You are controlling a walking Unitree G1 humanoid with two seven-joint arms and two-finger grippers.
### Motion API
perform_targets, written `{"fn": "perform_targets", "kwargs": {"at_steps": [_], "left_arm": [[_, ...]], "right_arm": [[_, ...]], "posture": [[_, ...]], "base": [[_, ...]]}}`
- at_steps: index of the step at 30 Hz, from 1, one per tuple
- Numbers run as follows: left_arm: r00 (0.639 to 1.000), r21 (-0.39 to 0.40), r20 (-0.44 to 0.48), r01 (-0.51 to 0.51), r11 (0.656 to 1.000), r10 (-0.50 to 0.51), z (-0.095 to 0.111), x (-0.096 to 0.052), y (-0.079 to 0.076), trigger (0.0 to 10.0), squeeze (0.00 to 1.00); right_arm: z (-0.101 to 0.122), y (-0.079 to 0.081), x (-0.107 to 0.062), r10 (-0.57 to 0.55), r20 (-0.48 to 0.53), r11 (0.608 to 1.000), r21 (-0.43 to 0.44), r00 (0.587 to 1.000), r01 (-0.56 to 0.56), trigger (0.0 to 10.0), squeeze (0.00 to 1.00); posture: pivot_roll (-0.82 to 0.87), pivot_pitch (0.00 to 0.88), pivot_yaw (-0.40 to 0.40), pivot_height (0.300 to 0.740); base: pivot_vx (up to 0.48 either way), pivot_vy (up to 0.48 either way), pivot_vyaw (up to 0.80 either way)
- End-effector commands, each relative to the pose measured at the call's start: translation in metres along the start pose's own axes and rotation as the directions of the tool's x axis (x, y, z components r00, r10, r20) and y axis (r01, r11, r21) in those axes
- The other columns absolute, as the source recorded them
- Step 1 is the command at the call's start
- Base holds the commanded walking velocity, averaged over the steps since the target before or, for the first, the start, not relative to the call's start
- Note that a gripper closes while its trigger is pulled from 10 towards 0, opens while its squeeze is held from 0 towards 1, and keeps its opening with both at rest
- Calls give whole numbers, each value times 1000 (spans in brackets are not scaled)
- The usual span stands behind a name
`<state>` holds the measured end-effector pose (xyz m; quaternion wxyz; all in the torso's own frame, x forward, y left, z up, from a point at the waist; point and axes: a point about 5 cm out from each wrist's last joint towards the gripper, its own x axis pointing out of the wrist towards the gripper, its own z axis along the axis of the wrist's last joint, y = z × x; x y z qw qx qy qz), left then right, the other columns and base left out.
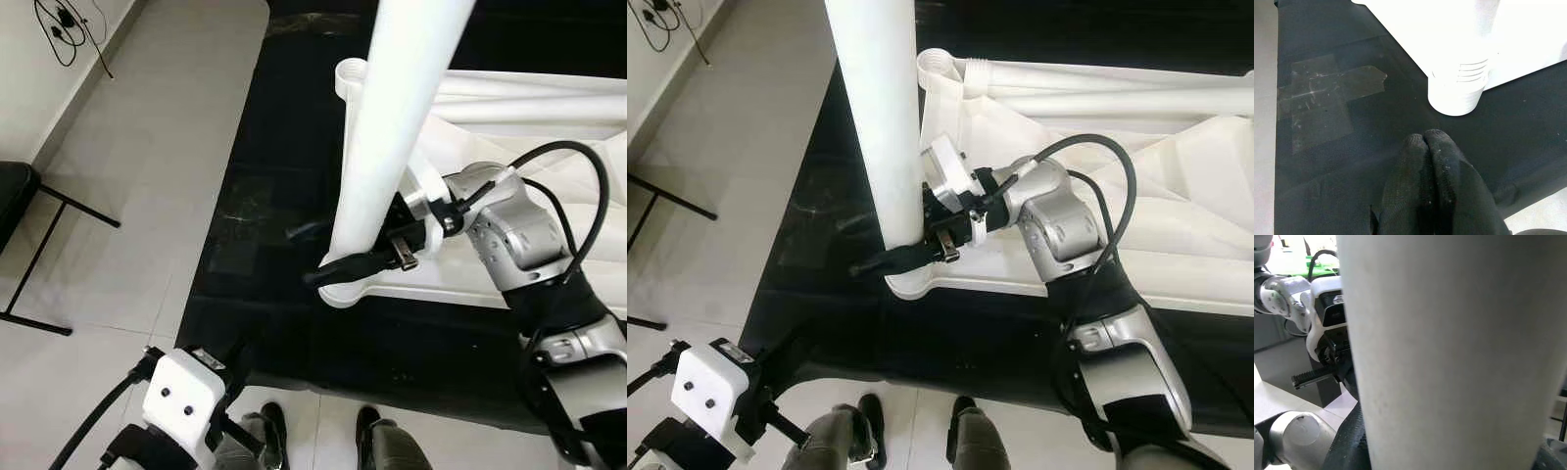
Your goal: Building children table
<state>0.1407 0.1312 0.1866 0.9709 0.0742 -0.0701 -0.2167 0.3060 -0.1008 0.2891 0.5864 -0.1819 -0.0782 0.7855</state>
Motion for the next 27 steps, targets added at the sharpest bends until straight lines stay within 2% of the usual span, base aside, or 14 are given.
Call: {"fn": "perform_targets", "kwargs": {"at_steps": [1, 8, 18, 21, 23, 24, 25, 26, 27], "left_arm": [[1000, 0, -20, 4, 1000, -4, -3, -2, -2, 10000, 0], [1000, 2, -18, 1, 1000, -1, -2, -1, -1, 10000, 0], [1000, 2, -19, 3, 1000, -3, -4, -1, -1, 10000, 0], [1000, 3, -19, 4, 1000, -4, -5, 0, -1, 10000, 0], [1000, 4, -20, 4, 1000, -4, -5, 0, -1, 10000, 0], [1000, 4, -20, 4, 1000, -4, -5, 0, -1, 10000, 0], [1000, 4, -21, 4, 1000, -4, -5, 0, -1, 10000, 0], [1000, 6, -21, 2, 1000, -2, -5, -1, -1, 10000, 0], [1000, 8, -21, -1, 1000, 1, -5, -1, -1, 10000, 0]], "right_arm": [[-22, 4, 7, 15, -67, 995, 98, 998, -8, 10000, 0], [-21, 6, 8, -16, -62, 995, 98, 998, 22, 10000, 0], [-23, 14, 7, -143, -72, 982, 115, 987, 151, 10000, 0], [-27, 16, 8, -194, -105, 971, 121, 975, 206, 10000, 0], [-32, 15, 7, -296, -143, 938, 141, 944, 315, 10000, 0], [-32, 15, 7, -296, -143, 938, 141, 944, 315, 10000, 0], [-37, 17, 9, -381, -185, 900, 148, 906, 409, 10000, 0], [-43, 23, 12, -497, -233, 832, 148, 836, 535, 10000, 0], [-50, 30, 14, -648, -270, 692, 179, 712, 699, 10000, 0]], "posture": [[61, 393, -1, 740], [61, 393, -1, 740], [52, 380, 8, 740], [49, 376, 8, 740], [48, 373, 1, 740], [48, 373, 1, 740], [52, 371, -13, 740], [52, 372, -16, 740], [51, 374, -18, 740]], "base": [[0, 0, 0], [0, 0, 0], [0, 0, 0], [0, 0, 0], [0, 0, 0], [0, 0, 0], [0, 0, 0], [0, 0, 0], [0, 0, 0]]}}
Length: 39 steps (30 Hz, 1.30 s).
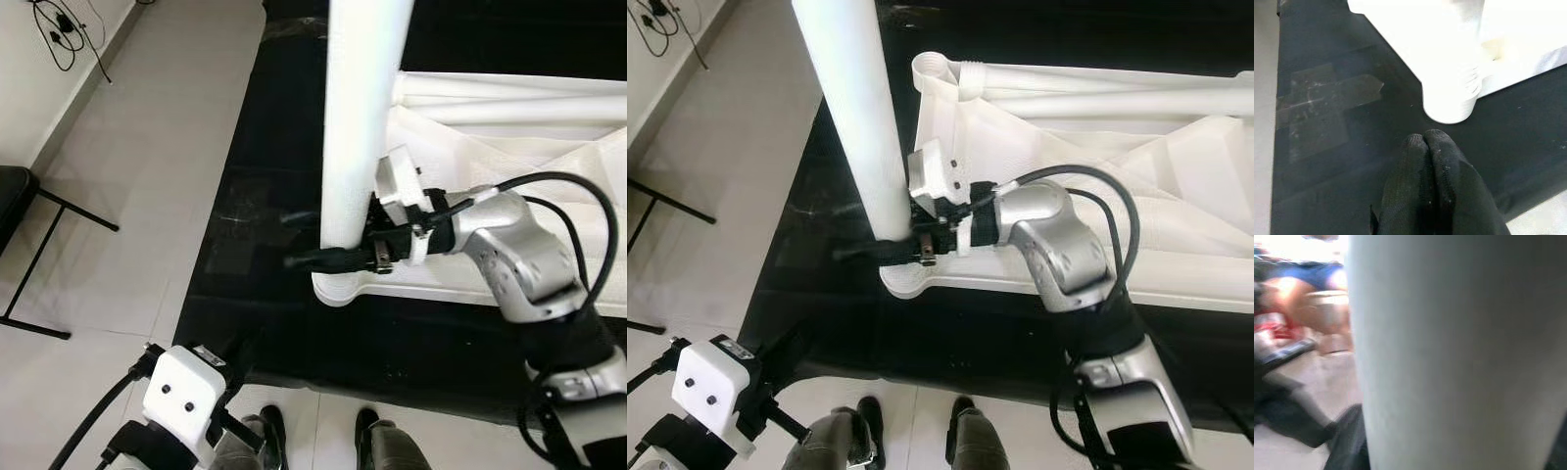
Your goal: Building children table
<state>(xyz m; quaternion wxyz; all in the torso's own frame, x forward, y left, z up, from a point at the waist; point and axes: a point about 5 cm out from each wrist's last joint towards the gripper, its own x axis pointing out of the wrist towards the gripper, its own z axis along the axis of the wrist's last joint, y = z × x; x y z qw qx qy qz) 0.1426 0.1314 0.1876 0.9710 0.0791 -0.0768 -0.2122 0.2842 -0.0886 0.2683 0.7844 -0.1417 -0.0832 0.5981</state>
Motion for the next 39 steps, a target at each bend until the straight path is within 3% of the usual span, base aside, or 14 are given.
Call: {"fn": "perform_targets", "kwargs": {"at_steps": [1, 2, 4, 7, 10, 14, 23, 28, 31, 32, 34, 35, 37, 39], "left_arm": [[999, -5, -31, 8, 1000, -8, -6, -3, -2, 10000, 0], [999, -5, -31, 8, 1000, -8, -6, -3, -2, 10000, 0], [1000, 0, -30, 3, 1000, -3, -6, -2, 0, 10000, 0], [1000, 8, -31, 6, 1000, -6, -9, 1, 3, 10000, 0], [999, 15, -34, 8, 1000, -7, -11, 3, 5, 10000, 0], [999, 30, -40, -6, 1000, 8, -14, 4, 11, 10000, 0], [995, 55, -41, -91, 994, 93, -9, 14, 30, 10000, 0], [986, -12, 60, -157, 988, 157, 18, 35, 57, 10000, 0], [971, -112, 227, -54, 992, 79, 59, 61, 77, 10000, 0], [971, -112, 227, -54, 992, 79, 59, 61, 77, 10000, 0], [947, -146, 321, 49, 988, 0, 83, 73, 81, 10000, 0], [947, -146, 321, 49, 988, 0, 83, 73, 81, 10000, 0], [902, -117, 395, 235, 965, -172, 107, 86, 78, 10000, 0], [882, -108, 410, 300, 948, -232, 114, 90, 76, 10000, 0]], "right_arm": [[-40, 0, -7, -201, -208, 965, 123, 957, 230, 10000, 0], [-40, 0, -7, -201, -208, 965, 123, 957, 230, 10000, 0], [-53, 20, -17, -470, -273, 848, 125, 840, 515, 10000, 0], [-56, 19, -24, -642, -265, 729, 79, 719, 680, 10000, 0], [-57, 19, -23, -687, -249, 693, 54, 682, 718, 10000, 0], [-65, 33, -15, -700, -274, 678, 35, 660, 734, 10000, 0], [-72, 42, -8, -754, -304, 603, 33, 583, 797, 10000, 0], [-75, 44, 0, -775, -312, 565, 49, 550, 824, 10000, 0], [-74, 42, 7, -799, -274, 535, 83, 536, 841, 10000, 0], [-74, 42, 7, -799, -274, 535, 83, 536, 841, 10000, 0], [-74, 40, 10, -807, -258, 528, 91, 532, 844, 10000, 0], [-74, 40, 10, -807, -258, 528, 91, 532, 844, 10000, 0], [-74, 40, 13, -811, -250, 523, 92, 528, 847, 10000, 0], [-74, 40, 14, -813, -247, 521, 93, 527, 848, 10000, 0]], "posture": [[51, 374, -18, 740], [51, 374, -18, 740], [44, 376, 2, 740], [51, 358, 14, 740], [55, 349, 15, 740], [64, 339, 17, 740], [87, 318, 23, 740], [94, 296, 23, 740], [97, 279, 28, 740], [97, 279, 28, 740], [100, 271, 33, 740], [100, 271, 33, 740], [100, 266, 38, 740], [100, 267, 39, 740]], "base": [[0, 0, 0], [0, 0, 0], [0, 0, 0], [0, 0, 0], [0, 0, 0], [0, 0, 0], [0, 0, 0], [0, 0, 0], [0, 0, 0], [0, 0, 0], [0, 0, 0], [0, 0, 0], [0, 0, 0], [0, 0, 0]]}}
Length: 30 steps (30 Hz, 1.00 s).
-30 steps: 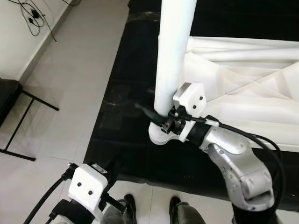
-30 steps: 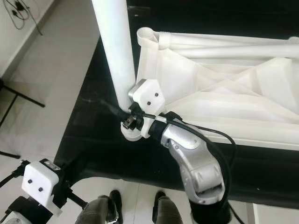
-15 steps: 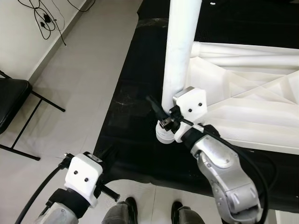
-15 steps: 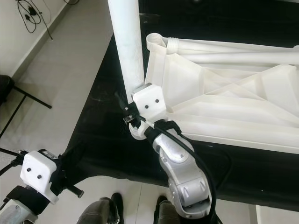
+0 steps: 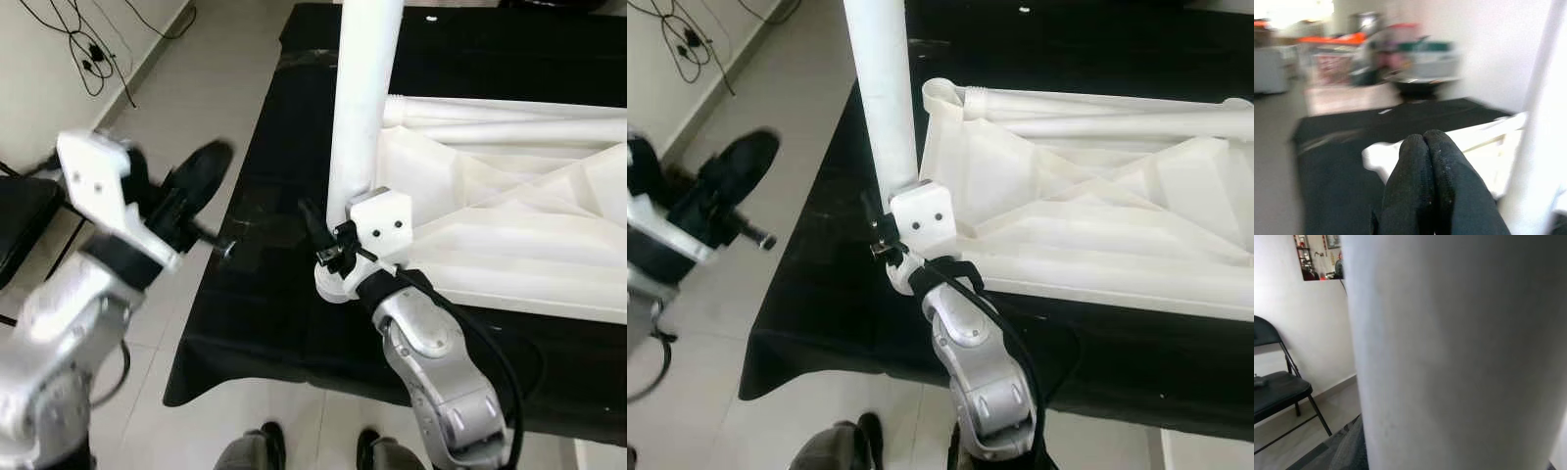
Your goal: Building children table
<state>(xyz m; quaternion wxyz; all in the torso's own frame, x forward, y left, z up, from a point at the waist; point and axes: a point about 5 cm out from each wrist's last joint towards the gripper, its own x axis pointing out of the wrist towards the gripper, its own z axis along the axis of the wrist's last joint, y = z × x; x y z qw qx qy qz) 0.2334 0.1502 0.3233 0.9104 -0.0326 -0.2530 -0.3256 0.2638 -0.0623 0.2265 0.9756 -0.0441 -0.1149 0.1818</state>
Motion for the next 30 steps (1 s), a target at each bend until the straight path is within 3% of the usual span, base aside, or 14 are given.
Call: {"fn": "perform_targets", "kwargs": {"at_steps": [1, 2, 4, 5, 6, 7, 12, 15, 17, 19, 25, 30], "left_arm": [[991, -59, -8, 131, 990, -132, 4, 7, -4, 10000, 0], [991, -59, -8, 131, 990, -132, 4, 7, -4, 10000, 0], [959, -144, 3, 281, 949, -284, 12, 19, -10, 10000, 0], [959, -144, 3, 281, 949, -284, 12, 19, -10, 10000, 0], [931, -203, 3, 357, 911, -365, 17, 25, -13, 10000, 0], [895, -247, 8, 434, 866, -446, 27, 35, -13, 10000, 1000], [862, -272, -15, 484, 832, -506, 43, 50, -6, 10000, 1000], [861, -274, -17, 485, 831, -508, 44, 52, -5, 10000, 1000], [833, -255, -53, 522, 814, -551, 49, 60, -6, 10000, 1000], [833, -255, -53, 522, 814, -551, 49, 60, -6, 10000, 1000], [786, -261, -116, 566, 782, -607, 47, 69, -16, 10000, 1000], [769, -238, -174, 573, 784, -615, 38, 74, -19, 10000, 1000]], "right_arm": [[-43, -9, -3, -76, -207, 997, -1, 975, 78, 10000, 0], [-43, -9, -3, -76, -207, 997, -1, 975, 78, 10000, 0], [-43, -8, -2, -81, -200, 997, -3, 977, 82, 10000, 0], [-43, -8, -2, -81, -200, 997, -3, 977, 82, 10000, 0], [-43, -7, -1, -84, -196, 996, -4, 977, 85, 10000, 0], [-43, -7, 0, -87, -190, 996, -3, 978, 88, 10000, 0], [-44, -5, 1, -90, -177, 996, 0, 980, 91, 10000, 0], [-44, -4, 2, -90, -176, 996, 0, 980, 91, 10000, 0], [-44, -2, 2, -87, -166, 996, 5, 982, 89, 10000, 0], [-44, -2, 2, -87, -166, 996, 5, 982, 89, 10000, 0], [-43, 0, 2, -79, -153, 997, 4, 985, 81, 10000, 0], [-43, 2, 2, -71, -146, 997, 5, 987, 72, 10000, 0]], "posture": [[100, 264, 43, 740], [100, 264, 43, 740], [98, 259, 46, 740], [98, 259, 46, 740], [94, 253, 51, 740], [94, 249, 55, 740], [98, 246, 61, 740], [98, 246, 61, 740], [97, 242, 64, 740], [97, 242, 64, 740], [98, 241, 69, 740], [98, 244, 74, 740]], "base": [[0, 0, 0], [0, 0, 0], [0, 0, 0], [0, 0, 0], [0, 0, 0], [0, 0, 0], [0, 0, 0], [0, 0, 0], [0, 0, 0], [0, 0, 0], [0, 0, 0], [0, 0, 0]]}}
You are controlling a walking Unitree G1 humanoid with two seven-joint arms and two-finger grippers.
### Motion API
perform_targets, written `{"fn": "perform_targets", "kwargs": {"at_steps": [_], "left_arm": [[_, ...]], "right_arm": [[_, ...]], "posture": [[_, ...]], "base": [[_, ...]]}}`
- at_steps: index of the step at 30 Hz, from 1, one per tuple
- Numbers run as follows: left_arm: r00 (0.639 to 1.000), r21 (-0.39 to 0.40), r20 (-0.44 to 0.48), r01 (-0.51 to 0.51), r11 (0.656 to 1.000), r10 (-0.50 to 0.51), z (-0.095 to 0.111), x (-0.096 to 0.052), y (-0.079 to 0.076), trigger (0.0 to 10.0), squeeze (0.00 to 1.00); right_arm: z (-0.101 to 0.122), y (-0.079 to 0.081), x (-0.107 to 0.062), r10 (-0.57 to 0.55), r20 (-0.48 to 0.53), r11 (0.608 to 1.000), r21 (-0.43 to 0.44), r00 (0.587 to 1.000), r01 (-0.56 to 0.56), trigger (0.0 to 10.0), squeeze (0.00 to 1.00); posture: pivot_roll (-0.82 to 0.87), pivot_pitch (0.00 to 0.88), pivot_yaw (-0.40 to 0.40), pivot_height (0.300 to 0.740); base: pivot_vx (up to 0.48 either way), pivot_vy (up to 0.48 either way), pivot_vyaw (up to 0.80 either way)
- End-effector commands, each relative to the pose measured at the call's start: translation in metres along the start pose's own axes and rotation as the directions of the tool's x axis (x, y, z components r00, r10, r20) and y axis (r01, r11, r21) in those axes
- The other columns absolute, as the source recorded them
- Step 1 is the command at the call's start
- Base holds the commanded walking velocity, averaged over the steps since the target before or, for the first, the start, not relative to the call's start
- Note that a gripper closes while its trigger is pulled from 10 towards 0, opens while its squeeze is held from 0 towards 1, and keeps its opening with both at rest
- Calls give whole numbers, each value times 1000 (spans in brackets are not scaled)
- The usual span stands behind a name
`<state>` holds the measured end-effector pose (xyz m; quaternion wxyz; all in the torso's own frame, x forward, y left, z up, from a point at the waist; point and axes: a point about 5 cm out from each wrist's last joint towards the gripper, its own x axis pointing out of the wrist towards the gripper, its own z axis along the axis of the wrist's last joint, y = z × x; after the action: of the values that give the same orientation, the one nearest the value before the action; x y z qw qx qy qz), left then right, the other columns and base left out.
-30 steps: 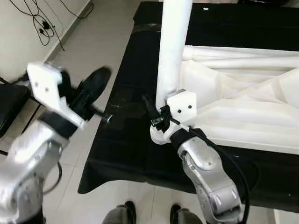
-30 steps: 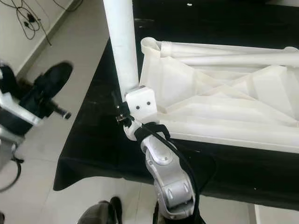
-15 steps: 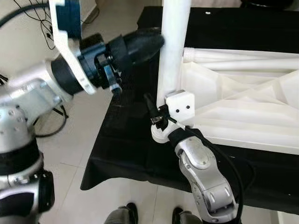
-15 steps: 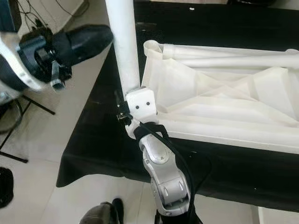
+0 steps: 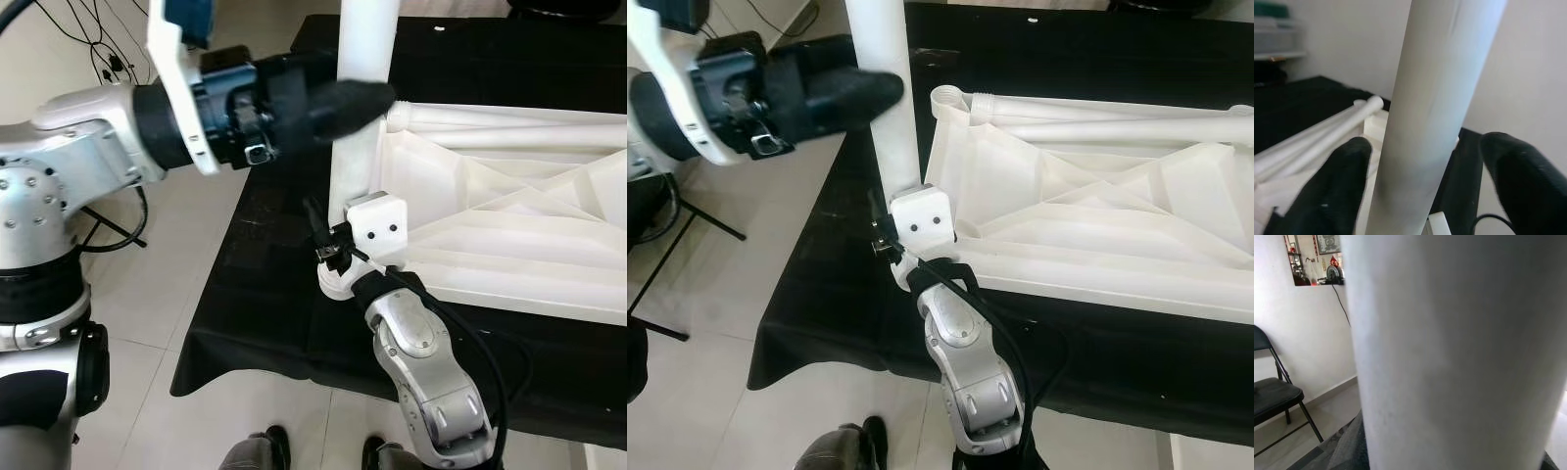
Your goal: Building children table
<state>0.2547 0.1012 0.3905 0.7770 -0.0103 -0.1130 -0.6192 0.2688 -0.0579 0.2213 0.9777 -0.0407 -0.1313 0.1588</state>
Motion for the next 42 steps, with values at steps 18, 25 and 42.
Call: {"fn": "perform_targets", "kwargs": {"at_steps": [18, 25, 42], "left_arm": [[984, 241, -25, -167, 956, 178, -16, 19, 32, 10000, 0], [984, 191, 44, -175, 966, 170, -19, 23, 31, 0, 0], [1000, 126, -22, -11, 992, 14, -34, 28, 19, 0, 0]], "right_arm": [[-35, 5, -4, 27, -166, 1000, 17, 986, -25, 10000, 0], [-34, 5, -4, 32, -168, 999, 17, 985, -30, 10000, 0], [-36, 4, -3, 34, -171, 999, 13, 985, -32, 10000, 0]], "posture": [[89, 252, 70, 740], [81, 256, 63, 740], [82, 255, 57, 740]], "base": [[0, 0, 0], [0, 0, 0], [0, 0, 0]]}}
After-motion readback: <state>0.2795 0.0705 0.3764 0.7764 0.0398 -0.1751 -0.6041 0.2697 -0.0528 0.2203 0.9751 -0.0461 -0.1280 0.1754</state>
